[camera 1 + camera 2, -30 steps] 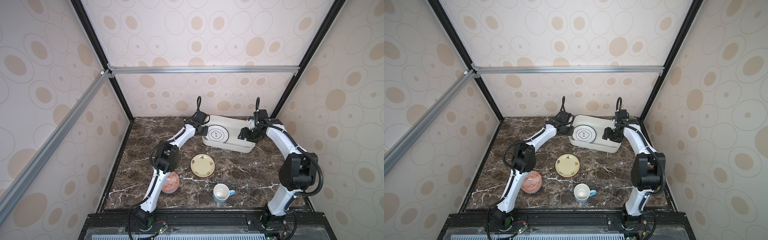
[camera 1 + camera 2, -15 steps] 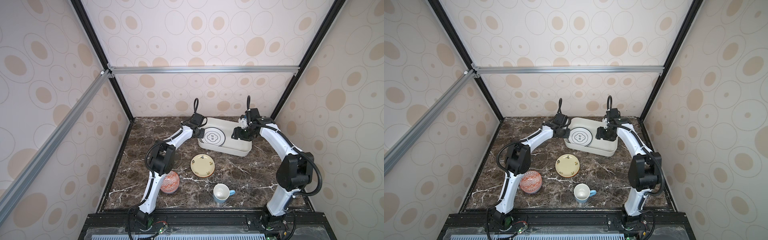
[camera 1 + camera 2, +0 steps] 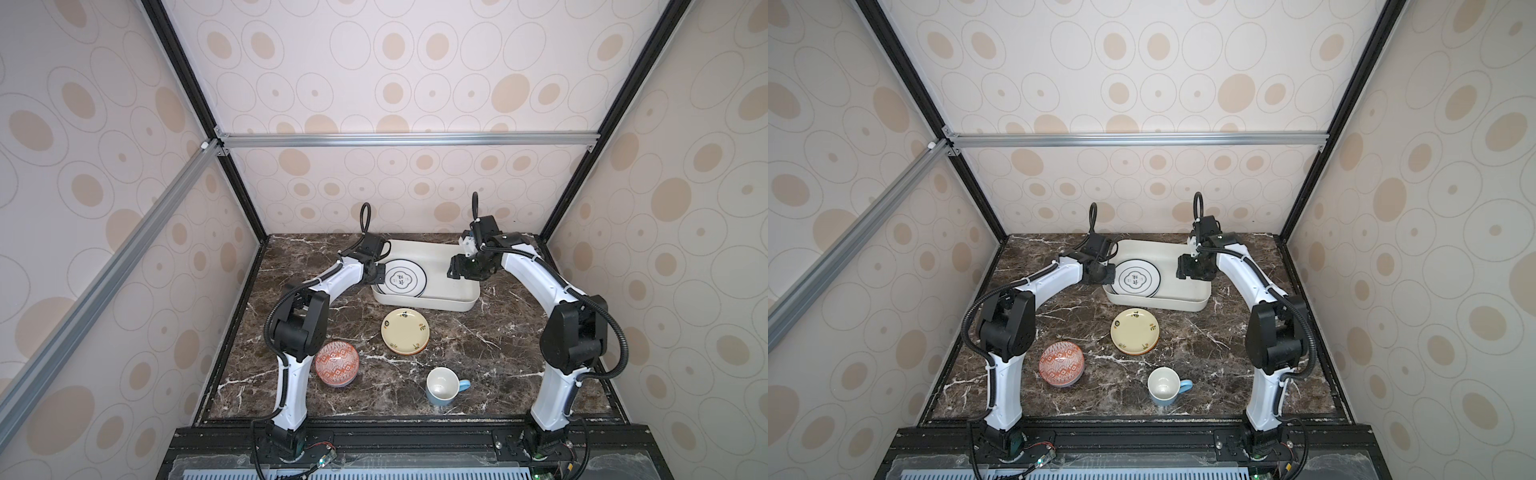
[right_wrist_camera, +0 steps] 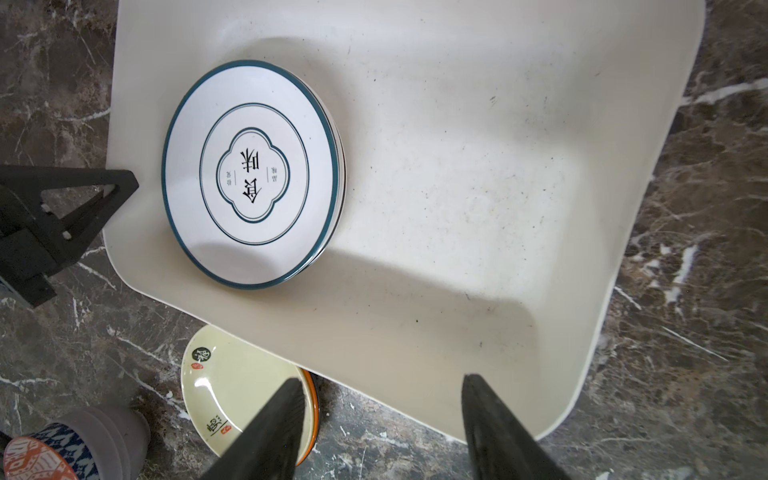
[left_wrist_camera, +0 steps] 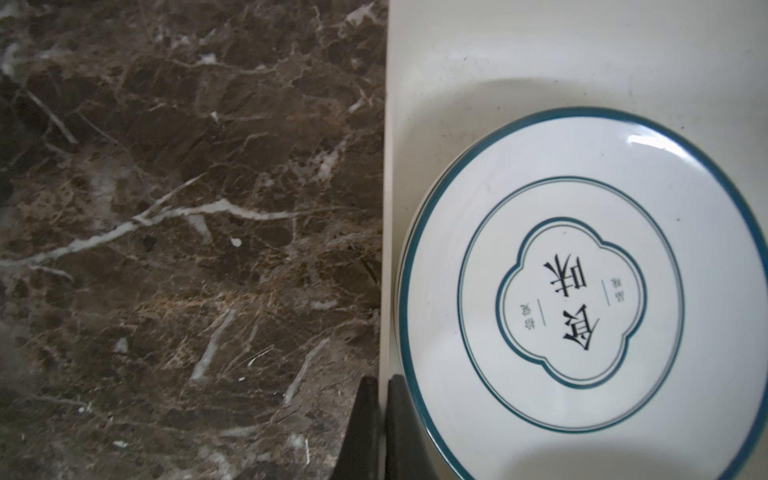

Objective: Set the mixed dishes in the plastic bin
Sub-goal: 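Move both grippers toward the cream plate on the table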

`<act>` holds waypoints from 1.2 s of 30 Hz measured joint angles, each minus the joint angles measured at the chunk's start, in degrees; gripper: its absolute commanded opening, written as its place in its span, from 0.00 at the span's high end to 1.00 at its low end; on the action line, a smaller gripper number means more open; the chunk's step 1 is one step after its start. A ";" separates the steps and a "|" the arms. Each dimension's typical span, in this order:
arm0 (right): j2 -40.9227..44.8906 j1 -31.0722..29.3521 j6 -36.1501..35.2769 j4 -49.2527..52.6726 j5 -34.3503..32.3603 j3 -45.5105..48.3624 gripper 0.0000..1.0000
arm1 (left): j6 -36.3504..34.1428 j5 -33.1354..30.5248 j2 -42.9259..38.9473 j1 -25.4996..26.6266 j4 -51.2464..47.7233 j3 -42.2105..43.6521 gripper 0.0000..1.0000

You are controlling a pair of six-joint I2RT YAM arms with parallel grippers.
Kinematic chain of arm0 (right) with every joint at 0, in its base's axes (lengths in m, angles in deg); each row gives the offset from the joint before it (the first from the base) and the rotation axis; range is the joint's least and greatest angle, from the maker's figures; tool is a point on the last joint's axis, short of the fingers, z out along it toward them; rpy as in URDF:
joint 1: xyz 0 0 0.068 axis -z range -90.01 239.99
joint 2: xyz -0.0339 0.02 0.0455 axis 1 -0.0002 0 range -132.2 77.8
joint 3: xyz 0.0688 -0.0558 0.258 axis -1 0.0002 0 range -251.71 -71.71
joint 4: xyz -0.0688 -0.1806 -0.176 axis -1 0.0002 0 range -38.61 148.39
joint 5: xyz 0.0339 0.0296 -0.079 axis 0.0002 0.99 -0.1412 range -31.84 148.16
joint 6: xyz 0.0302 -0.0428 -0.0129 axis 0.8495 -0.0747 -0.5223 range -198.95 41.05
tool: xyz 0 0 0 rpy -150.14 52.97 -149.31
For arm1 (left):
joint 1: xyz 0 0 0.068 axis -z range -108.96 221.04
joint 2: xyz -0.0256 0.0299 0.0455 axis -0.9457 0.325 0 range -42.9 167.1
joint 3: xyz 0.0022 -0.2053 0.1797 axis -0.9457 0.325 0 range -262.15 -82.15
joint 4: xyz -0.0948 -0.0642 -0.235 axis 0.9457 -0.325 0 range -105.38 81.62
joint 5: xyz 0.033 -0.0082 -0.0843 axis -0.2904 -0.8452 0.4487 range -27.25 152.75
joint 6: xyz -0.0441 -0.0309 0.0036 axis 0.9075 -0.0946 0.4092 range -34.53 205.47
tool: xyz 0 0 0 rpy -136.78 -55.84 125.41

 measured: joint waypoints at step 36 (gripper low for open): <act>3.65 -12.39 2.86 2.36 3.39 14.29 0.40 | 3.10 3.69 -2.34 -4.26 1.09 3.10 0.46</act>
